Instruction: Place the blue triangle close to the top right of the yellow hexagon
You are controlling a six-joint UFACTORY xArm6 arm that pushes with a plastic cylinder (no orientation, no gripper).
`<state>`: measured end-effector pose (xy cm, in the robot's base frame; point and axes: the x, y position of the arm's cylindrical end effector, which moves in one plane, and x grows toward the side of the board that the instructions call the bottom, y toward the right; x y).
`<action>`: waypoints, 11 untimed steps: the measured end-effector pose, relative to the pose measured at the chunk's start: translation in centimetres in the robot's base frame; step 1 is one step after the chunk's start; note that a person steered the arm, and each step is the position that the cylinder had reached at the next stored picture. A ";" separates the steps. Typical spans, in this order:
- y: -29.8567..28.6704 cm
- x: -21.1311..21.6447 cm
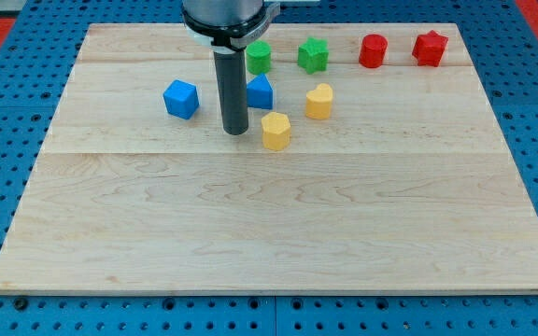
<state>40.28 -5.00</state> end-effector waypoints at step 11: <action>4.7 -6.6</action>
